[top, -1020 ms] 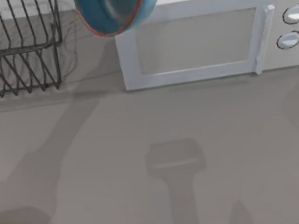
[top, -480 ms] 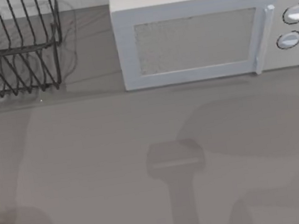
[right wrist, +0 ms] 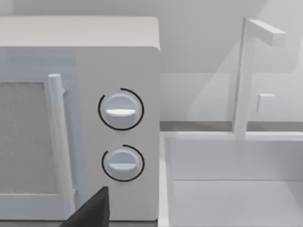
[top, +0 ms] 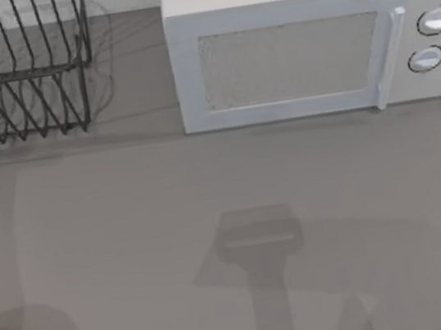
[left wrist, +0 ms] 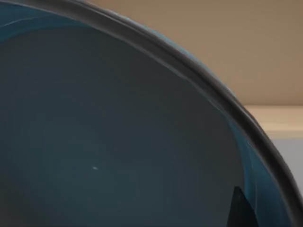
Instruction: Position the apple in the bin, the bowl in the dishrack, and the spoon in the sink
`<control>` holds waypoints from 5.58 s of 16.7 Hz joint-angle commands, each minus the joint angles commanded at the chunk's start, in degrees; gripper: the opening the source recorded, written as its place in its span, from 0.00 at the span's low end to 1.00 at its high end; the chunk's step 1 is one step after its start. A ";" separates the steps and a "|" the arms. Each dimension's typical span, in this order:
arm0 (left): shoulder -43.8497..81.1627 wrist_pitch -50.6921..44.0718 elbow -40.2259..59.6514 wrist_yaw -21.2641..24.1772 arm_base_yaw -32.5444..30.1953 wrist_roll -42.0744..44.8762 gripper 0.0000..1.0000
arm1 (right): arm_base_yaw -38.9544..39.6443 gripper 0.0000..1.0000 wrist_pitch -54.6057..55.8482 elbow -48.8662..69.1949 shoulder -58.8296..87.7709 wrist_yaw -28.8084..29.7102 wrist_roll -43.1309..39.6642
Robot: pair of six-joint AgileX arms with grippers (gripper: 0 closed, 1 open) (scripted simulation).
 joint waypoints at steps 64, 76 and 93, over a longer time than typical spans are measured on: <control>10.89 43.93 -29.63 -7.64 -8.45 0.95 1.00 | 0.00 1.00 0.00 0.00 0.00 0.00 0.00; -43.93 19.45 -57.00 -11.78 -9.20 -2.53 1.00 | 0.00 1.00 0.00 0.00 0.00 0.00 0.00; -51.02 12.93 -63.80 -11.86 -10.38 -0.72 1.00 | -3.69 1.00 -13.59 10.76 16.01 -0.11 -17.21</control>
